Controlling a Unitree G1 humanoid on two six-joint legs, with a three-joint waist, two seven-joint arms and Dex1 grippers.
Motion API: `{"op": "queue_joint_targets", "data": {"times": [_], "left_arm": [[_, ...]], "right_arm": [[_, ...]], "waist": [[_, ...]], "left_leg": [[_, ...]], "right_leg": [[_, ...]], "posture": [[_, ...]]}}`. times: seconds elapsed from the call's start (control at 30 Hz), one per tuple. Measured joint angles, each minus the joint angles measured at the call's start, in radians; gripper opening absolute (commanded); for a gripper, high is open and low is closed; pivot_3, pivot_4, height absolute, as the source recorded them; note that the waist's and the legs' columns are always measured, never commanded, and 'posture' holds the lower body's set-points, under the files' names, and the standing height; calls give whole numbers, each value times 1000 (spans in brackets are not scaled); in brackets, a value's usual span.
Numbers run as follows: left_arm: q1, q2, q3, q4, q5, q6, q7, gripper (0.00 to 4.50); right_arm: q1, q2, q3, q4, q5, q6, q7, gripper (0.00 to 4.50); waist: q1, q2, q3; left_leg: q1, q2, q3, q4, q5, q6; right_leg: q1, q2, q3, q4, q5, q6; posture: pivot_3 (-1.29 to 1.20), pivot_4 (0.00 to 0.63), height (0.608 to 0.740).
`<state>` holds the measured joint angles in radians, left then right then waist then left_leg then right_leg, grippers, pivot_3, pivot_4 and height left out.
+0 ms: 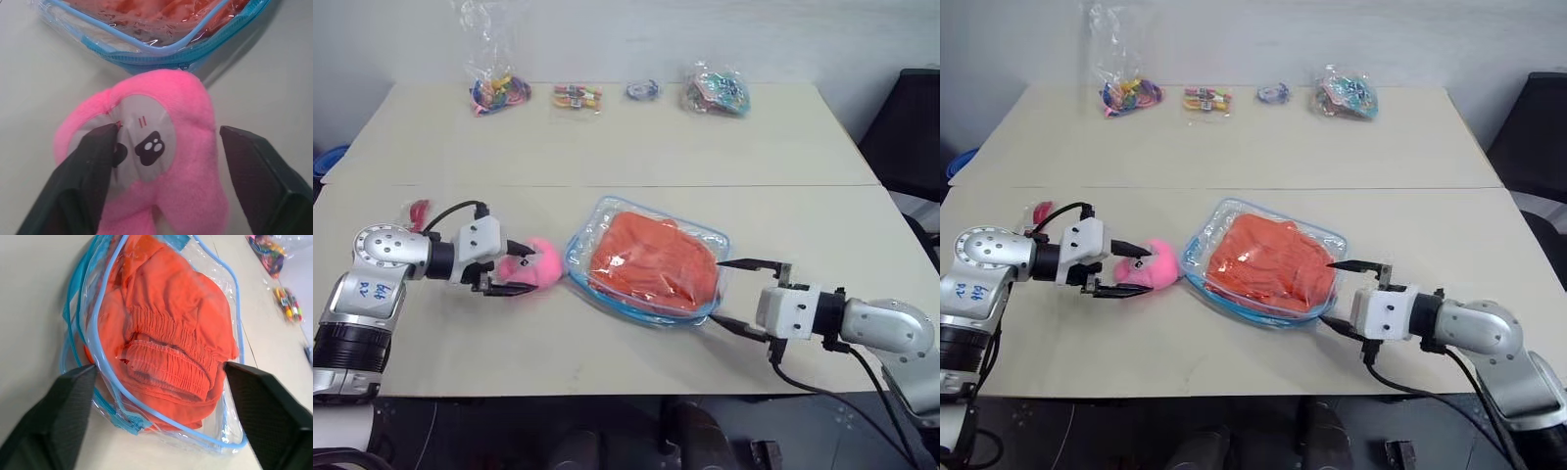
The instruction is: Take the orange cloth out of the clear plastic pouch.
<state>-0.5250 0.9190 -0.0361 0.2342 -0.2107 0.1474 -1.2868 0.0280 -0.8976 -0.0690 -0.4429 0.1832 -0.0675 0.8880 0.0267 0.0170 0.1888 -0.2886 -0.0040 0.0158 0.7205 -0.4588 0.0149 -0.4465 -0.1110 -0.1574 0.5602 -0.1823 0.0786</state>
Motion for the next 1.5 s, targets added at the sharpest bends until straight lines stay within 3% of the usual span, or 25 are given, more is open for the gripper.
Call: {"op": "queue_joint_targets", "data": {"times": [0.13, 0.23, 0.57, 0.8, 1.07, 1.17, 1.47, 1.5], "left_arm": [[-79, 64, 22, 3, -49, 133, -73, 3614], [-152, 59, 22, -34, -65, 146, -98, 3614], [-210, -133, -176, -107, 126, -339, -70, 3614], [-208, -161, -216, 23, 252, -622, 7, 3614], [-245, -201, -219, 98, 290, -708, 63, 3614], [-245, -208, -219, 111, 298, -723, 78, 3071], [-201, -208, -218, 88, 236, -666, 52, 160], [-197, -208, -218, 79, 223, -649, 45, 21]], "right_arm": [[135, -18, -101, -128, 120, 136, 27, 4457], [152, -14, -149, -192, 207, 230, 8, 4457], [96, 8, -255, -384, 613, 572, -182, 4457], [105, 8, -263, -416, 646, 620, -254, 4457], [115, 10, -263, -420, 640, 620, -271, 4457], [115, 10, -263, -420, 633, 620, -272, 4500], [142, 11, -263, -420, 586, 615, -268, 4500], [142, 12, -263, -420, 583, 614, -268, 4500]], "waist": [[-2, 0, 0], [-1, 0, 0], [-3, 0, 0], [3, 0, 0], [2, -1, 0], [1, -1, 0], [0, -1, 0], [1, -1, 0]], "left_leg": [[-1, 0, 1, 0, 0, 0], [0, 0, 0, 0, 0, 0], [0, 0, 1, 0, 0, -1], [0, -1, 0, 1, 0, 0], [0, -1, 1, 1, -1, 0], [0, -1, 1, 1, -1, 0], [0, -1, 0, 1, -1, 0], [0, -1, 0, 1, -1, 0]], "right_leg": [[1, 1, 0, 0, 0, 0], [2, 0, 1, 0, 0, 0], [2, 0, 1, 0, 0, 0], [2, 0, 1, 0, 0, 0], [2, 0, 1, 0, 0, 0], [2, 0, 1, 0, 0, 0], [2, 0, 1, 0, 0, 0], [2, 0, 1, 0, 0, 0]], "posture": [[0, 150, 740], [0, 150, 740], [0, 150, 740], [0, 150, 740], [0, 150, 740], [0, 150, 740], [0, 150, 740], [0, 150, 740]]}}
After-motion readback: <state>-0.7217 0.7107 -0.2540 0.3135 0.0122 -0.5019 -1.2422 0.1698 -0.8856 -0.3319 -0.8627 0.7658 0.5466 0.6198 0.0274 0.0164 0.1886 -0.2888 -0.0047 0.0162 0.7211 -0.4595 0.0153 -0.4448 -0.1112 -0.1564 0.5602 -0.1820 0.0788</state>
